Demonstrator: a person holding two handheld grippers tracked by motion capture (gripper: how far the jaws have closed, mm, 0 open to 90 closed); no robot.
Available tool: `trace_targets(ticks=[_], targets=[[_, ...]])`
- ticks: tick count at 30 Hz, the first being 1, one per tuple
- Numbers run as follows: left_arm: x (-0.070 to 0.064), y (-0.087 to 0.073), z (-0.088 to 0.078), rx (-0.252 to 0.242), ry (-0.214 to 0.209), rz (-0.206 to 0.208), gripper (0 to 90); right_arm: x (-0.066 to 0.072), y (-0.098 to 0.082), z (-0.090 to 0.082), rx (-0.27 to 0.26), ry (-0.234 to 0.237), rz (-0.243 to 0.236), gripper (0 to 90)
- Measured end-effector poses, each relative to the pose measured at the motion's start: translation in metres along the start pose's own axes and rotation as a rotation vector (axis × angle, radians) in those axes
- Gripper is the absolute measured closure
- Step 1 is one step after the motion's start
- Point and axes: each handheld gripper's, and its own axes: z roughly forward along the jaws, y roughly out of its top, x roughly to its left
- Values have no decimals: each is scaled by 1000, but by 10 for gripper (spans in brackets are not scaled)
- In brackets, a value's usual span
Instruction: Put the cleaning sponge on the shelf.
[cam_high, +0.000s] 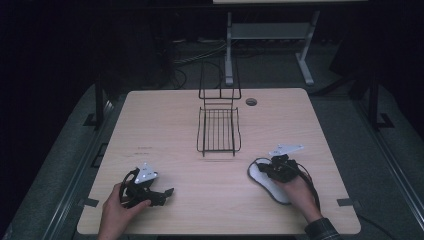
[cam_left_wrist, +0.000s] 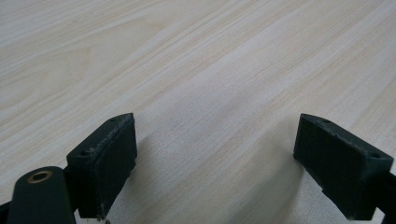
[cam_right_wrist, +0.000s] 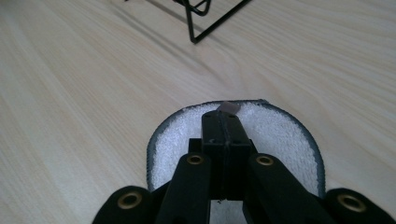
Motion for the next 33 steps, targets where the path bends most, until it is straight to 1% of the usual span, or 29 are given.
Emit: trace_targets(ticks=[7,8,9,11,16,17,20,21,23,27,29,33], targets=[[0,0,0,0,0,0,124,-12,-3,-6,1,-33,19,899],[0,0,0,0,0,0,124,-14,-3,-6,1,-36,29,899],[0,0,0,0,0,0,124,-16,-4,-7,-1,-37,23,899],[0,0,0,0,0,0,124,-17,-4,-8,1,-41,38,899],[0,0,0,0,0,0,124,-18,-5,-9,0,-38,41,890],[0,0,0,0,0,0,123,-17,-4,-11,-9,-32,46,865],[0,0,0,-1,0,0,124,-18,-4,-15,-21,-30,48,840],[0,0,0,0,0,0,124,-18,-5,-21,-41,-29,61,786],[0,0,0,0,-1,-3,124,-20,-6,-26,-56,-33,66,722],[0,0,0,0,-1,-3,124,-25,-10,-35,-59,-26,103,589],[0,0,0,3,-1,1,124,-26,-12,-40,-63,-37,112,522],[0,0,0,3,0,3,124,-30,-17,-48,-58,-74,145,391]])
